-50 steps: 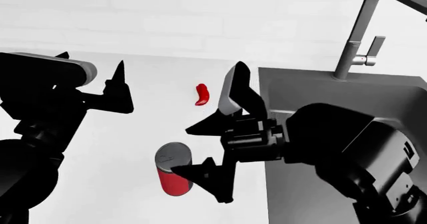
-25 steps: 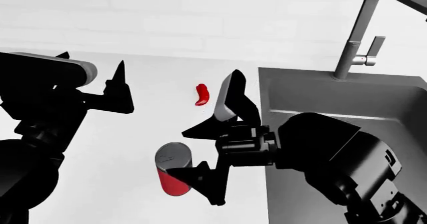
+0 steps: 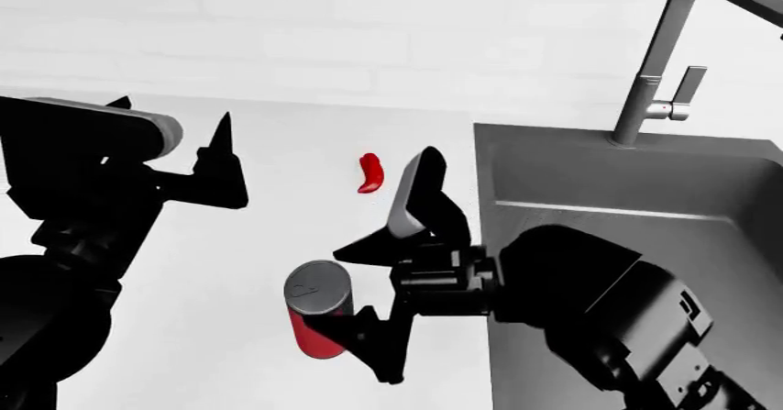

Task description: Pick the cans from the counter and place them in their designated side in the cabinet.

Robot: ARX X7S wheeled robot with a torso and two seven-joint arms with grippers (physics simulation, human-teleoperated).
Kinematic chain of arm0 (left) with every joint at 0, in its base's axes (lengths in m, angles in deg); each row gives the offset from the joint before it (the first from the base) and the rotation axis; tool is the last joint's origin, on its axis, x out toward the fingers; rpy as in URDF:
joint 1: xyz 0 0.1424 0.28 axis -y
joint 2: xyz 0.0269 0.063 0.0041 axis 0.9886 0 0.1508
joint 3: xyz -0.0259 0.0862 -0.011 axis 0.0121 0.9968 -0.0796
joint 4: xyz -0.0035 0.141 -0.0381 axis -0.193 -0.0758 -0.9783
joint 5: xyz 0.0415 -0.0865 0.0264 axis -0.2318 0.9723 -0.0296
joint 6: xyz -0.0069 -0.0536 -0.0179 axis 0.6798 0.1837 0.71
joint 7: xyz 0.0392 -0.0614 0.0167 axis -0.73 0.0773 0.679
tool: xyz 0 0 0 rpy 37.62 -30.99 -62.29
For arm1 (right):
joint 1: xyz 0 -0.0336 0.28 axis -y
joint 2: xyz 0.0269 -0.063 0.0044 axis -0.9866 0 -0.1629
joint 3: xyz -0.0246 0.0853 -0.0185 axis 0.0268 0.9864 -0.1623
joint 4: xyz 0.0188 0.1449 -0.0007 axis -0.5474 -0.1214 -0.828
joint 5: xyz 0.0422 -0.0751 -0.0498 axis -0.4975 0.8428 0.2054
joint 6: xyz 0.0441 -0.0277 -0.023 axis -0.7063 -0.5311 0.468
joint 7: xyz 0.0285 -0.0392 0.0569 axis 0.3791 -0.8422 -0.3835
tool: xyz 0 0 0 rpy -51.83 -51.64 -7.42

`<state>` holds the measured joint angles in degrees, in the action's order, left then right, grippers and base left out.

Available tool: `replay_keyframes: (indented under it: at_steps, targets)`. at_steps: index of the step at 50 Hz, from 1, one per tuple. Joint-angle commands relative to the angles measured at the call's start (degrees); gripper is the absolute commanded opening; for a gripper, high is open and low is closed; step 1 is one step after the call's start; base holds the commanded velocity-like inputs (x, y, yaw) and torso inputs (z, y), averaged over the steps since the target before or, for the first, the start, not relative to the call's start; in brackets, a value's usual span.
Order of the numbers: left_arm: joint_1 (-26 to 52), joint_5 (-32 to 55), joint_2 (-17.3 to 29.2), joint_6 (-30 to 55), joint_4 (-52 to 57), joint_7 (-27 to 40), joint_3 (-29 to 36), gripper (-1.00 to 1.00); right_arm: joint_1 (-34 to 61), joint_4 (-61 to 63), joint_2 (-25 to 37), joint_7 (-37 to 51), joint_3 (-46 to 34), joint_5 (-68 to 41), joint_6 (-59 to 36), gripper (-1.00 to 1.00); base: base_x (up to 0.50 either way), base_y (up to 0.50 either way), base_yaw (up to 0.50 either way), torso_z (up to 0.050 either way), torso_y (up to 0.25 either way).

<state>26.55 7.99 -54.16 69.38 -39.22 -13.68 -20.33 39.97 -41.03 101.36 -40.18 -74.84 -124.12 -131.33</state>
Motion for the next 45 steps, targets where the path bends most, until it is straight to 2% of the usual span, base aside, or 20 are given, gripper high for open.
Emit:
replay_keyframes:
  at_steps: [1, 19, 20, 31, 37, 45]
  targets:
    - [0.05, 0.13, 0.08, -0.15, -0.16, 0.08, 0.17, 1.00, -0.83, -0.67, -0.28, 0.66, -1.56, 1.01, 0.48, 1.00, 0.00, 0.00, 0.00, 0.000, 0.000]
    - [0.07, 0.53, 0.43, -0.13, -0.04, 0.31, 0.15, 1.00, -1.53, -3.45, -2.01, 1.70, -2.56, 2.35, 2.78, 1.00, 0.00, 0.00, 0.00, 0.000, 0.000]
    - [-0.07, 0.50, 0.47, -0.26, -0.07, 0.27, 0.11, 1.00, -1.54, -3.51, -2.09, 1.87, -2.56, 2.42, 2.84, -1.00, 0.00, 0.00, 0.00, 0.000, 0.000]
    - [-1.03, 0.06, 0.44, -1.34, -0.44, 0.13, 0.36, 1.00, -0.78, 2.25, 0.00, 4.14, -0.46, 0.36, -0.29, -1.00, 0.00, 0.00, 0.00, 0.000, 0.000]
    - [-1.36, 0.26, 0.26, -1.47, 0.00, 0.30, 0.45, 1.00, 2.79, 10.04, 2.16, 7.13, 4.60, -4.64, -6.78, -1.00, 0.00, 0.00, 0.00, 0.000, 0.000]
    - [-1.34, 0.62, 0.21, -1.38, 0.40, 0.59, 0.38, 1.00, 13.11, 14.48, 2.64, 14.58, 14.03, -12.27, -20.05, -1.00, 0.00, 0.00, 0.00, 0.000, 0.000]
